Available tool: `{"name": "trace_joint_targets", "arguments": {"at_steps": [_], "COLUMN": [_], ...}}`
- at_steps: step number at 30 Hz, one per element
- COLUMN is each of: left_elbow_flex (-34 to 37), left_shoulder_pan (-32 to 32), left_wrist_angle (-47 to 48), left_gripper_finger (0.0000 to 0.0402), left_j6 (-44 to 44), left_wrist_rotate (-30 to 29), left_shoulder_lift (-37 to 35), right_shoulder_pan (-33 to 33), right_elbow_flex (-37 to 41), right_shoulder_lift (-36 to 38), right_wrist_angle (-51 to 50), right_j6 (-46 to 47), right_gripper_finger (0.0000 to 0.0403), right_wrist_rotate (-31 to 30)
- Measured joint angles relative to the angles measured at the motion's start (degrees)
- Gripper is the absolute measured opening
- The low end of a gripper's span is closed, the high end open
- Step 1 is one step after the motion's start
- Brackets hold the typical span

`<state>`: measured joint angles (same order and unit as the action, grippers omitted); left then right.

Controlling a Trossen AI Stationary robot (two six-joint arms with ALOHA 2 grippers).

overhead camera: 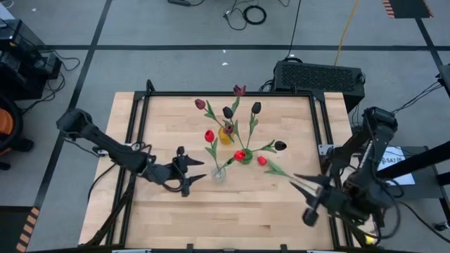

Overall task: Sort flowers into vase by color
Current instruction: Put the orange flower in the transparent flower vase

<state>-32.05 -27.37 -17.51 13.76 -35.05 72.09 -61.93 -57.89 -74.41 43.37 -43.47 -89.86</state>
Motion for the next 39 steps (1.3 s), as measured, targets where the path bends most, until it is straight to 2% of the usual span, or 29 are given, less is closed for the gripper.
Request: {"name": "trace_joint_targets", "arguments": {"at_steps": [3,5,8,12,16,22,25,28,31,34,39], "left_elbow_flex": [0.0,0.0,0.0,0.0,0.0,0.0,0.0,0.0,0.0,0.0,0.0], "left_shoulder_pan": [-1.6,-2.4,-3.4,-3.7,-3.7,-3.7,-3.7,-3.7,-3.7,-3.7,-3.7], "left_wrist_angle": [3.1,3.7,3.7,3.7,3.9,4.5,4.6,4.6,4.9,4.9,4.9], "left_gripper_finger": [0.0226,0.0226,0.0226,0.0226,0.0226,0.0226,0.0226,0.0226,0.0226,0.0226,0.0226], "left_j6": [1.4,2.1,2.2,2.2,2.2,2.2,2.3,2.3,2.3,2.4,2.4], "left_wrist_rotate": [0.0,0.0,0.0,0.0,0.0,0.0,0.0,0.0,0.0,0.0,0.0], "left_shoulder_lift": [-2.5,-3.6,-4.4,-4.5,-4.5,-4.5,-4.5,-4.5,-4.5,-4.5,-4.5], "right_shoulder_pan": [-3.0,-3.9,-3.7,-0.8,4.3,13.7,15.0,14.6,14.1,14.1,15.0], "right_elbow_flex": [0.0,0.0,0.1,0.1,0.1,0.1,0.1,0.3,3.1,7.6,15.1], "right_shoulder_lift": [0.0,0.0,0.0,0.0,0.0,0.0,-0.4,-1.1,-1.1,-1.2,-1.2], "right_wrist_angle": [-0.5,-4.5,-16.4,-40.2,-59.6,-83.1,-94.4,-103.6,-106.8,-104.7,-96.3], "right_j6": [4.8,9.8,21.4,46.3,68.6,90.9,100.5,109.2,114.9,116.4,116.5], "right_gripper_finger": [0.0102,0.0102,0.0102,0.0102,0.0102,0.0102,0.0102,0.0102,0.0102,0.0102,0.0102], "right_wrist_rotate": [0.0,-0.1,-0.1,2.1,17.1,42.6,49.5,51.4,56.3,63.2,66.4]}}
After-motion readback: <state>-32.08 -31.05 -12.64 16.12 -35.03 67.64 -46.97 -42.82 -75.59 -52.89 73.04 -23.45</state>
